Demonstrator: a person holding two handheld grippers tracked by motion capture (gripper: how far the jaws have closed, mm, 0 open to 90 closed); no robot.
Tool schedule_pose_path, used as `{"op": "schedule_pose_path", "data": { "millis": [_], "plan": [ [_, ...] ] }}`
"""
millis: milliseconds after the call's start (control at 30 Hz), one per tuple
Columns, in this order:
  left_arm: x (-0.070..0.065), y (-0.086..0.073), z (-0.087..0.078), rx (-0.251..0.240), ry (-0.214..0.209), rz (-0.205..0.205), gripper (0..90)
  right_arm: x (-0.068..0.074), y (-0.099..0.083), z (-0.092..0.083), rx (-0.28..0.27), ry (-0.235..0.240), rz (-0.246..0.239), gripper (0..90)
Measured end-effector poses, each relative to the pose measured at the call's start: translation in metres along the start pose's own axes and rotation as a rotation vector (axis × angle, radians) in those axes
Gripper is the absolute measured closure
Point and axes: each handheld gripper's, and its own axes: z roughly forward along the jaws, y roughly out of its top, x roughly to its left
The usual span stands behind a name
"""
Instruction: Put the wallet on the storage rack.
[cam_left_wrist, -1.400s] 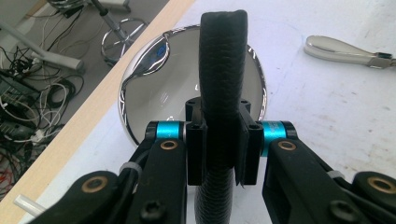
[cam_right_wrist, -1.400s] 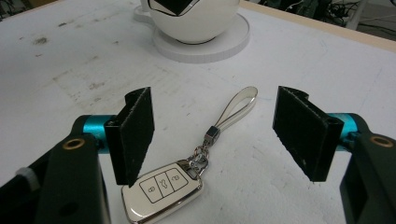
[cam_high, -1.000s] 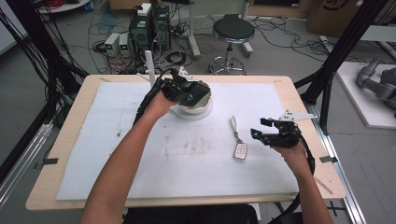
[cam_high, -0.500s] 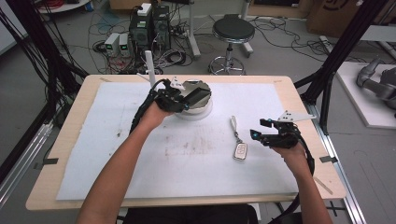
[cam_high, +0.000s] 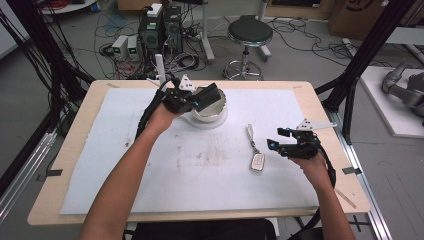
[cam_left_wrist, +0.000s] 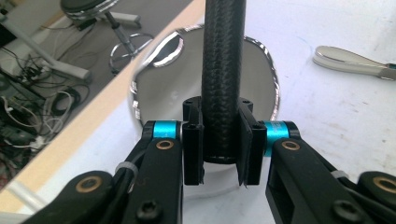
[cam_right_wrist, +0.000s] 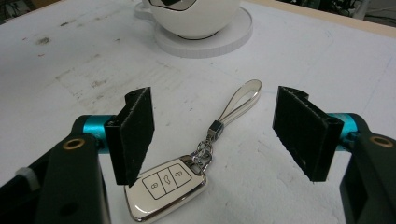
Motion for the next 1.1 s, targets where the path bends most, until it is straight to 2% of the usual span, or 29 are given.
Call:
{"op": "schedule_pose_path", "data": {
  "millis": [133, 267, 333, 600, 767, 1033, 1100],
  "plan": [
    [0.006, 0.004, -0.002, -0.007, -0.013, 0.051, 76.1, 0.0, 0.0, 0.001, 0.0, 0.002, 0.003, 29.9],
    [0.008, 0.009, 0.0, 0.016, -0.044, 0.134, 76.1, -0.001, 0.0, 0.001, 0.003, 0.004, 0.003, 29.9],
    [0.008, 0.011, 0.001, 0.008, -0.058, 0.157, 76.1, -0.001, -0.001, 0.001, 0.002, 0.006, 0.005, 29.9],
    [0.012, 0.014, 0.013, 0.063, -0.074, 0.222, 76.1, -0.002, -0.001, 0.0, -0.003, 0.006, 0.009, 29.9],
    [0.017, 0.012, 0.017, 0.065, -0.075, 0.227, 76.1, -0.004, -0.002, -0.001, -0.006, 0.004, 0.017, 29.9],
    [0.017, 0.009, 0.024, 0.085, -0.077, 0.303, 76.1, -0.005, -0.003, -0.001, -0.005, 0.002, 0.021, 29.9],
    [0.016, 0.01, 0.027, 0.088, -0.078, 0.305, 76.1, -0.005, -0.003, -0.001, -0.001, 0.003, 0.021, 29.9]
  ]
}}
